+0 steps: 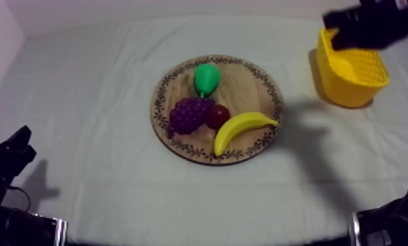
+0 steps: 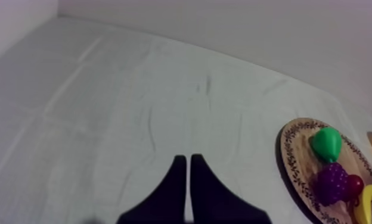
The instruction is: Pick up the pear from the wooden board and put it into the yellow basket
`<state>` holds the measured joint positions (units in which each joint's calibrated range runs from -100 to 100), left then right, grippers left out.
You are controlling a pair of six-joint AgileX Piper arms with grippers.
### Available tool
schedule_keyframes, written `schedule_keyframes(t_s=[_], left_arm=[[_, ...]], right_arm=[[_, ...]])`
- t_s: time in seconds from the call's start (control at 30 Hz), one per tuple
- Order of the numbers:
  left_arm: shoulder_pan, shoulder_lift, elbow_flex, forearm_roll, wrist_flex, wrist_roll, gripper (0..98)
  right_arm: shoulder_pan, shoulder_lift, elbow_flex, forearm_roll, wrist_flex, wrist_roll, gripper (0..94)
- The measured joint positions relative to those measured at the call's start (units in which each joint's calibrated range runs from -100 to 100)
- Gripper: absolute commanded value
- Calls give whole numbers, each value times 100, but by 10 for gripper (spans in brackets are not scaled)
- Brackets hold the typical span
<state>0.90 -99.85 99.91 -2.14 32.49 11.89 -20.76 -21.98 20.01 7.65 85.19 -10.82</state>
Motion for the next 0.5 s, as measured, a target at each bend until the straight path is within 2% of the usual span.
schedule_keyframes(t_s=[0.5], left_arm=[[0, 0, 0, 0, 0, 0, 1]], right_arm=[[-609, 3377, -3902, -69, 1030, -706, 16]])
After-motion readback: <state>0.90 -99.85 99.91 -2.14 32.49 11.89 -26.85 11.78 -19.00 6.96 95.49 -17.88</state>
